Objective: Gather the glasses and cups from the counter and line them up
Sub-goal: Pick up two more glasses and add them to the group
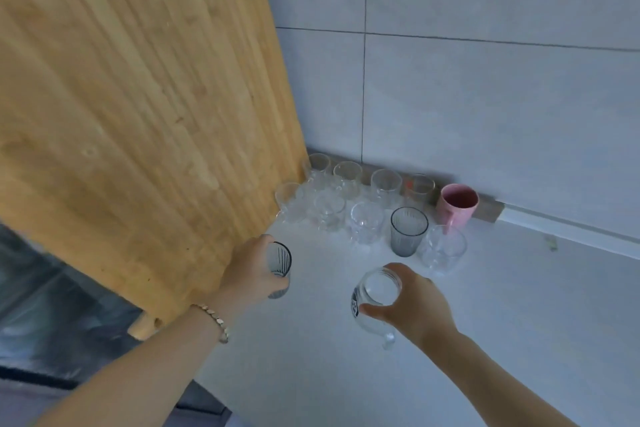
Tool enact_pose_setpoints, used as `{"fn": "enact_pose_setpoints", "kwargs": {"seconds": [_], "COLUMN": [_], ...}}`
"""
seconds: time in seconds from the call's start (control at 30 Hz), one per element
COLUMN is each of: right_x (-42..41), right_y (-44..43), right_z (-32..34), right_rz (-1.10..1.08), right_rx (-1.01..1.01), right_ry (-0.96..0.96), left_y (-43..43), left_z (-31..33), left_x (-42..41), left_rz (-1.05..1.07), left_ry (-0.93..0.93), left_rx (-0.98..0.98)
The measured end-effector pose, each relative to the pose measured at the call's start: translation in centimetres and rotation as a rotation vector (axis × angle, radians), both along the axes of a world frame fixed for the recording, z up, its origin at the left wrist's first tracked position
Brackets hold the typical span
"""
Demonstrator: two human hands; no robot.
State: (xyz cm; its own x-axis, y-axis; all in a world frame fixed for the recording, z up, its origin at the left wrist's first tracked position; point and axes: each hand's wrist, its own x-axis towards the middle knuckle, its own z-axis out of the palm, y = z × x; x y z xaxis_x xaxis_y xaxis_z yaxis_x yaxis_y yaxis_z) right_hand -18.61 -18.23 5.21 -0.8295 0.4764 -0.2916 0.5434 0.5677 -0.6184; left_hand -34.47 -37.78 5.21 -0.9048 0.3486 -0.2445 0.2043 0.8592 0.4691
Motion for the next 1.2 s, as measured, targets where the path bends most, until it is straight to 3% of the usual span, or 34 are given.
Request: {"fn": "enact_pose_setpoints", "kwargs": {"seconds": [0.4, 0.8, 1.2], "right_x": [-10.7, -19.8, -19.7], "right_y": [-5.8, -11.3, -11.6], "right_z": [-4.7, -7.4, -8.5], "right_rz": [-0.274, -0.417, -0.33], "right_rx": [-0.003, 0.072, -0.153], "right_ry": [-0.026, -0.088, -0.046], "left_y": [0.9, -0.6, -1.1], "left_z": [-6.6, -7.6, -8.6], "left_x": [-13.3, -14.8, -15.0], "left_rz": [-0.145, -0.314, -0.369], "left_ry": [-0.03, -0.057, 0.011], "left_rx": [0.005, 0.039, 0.067]}}
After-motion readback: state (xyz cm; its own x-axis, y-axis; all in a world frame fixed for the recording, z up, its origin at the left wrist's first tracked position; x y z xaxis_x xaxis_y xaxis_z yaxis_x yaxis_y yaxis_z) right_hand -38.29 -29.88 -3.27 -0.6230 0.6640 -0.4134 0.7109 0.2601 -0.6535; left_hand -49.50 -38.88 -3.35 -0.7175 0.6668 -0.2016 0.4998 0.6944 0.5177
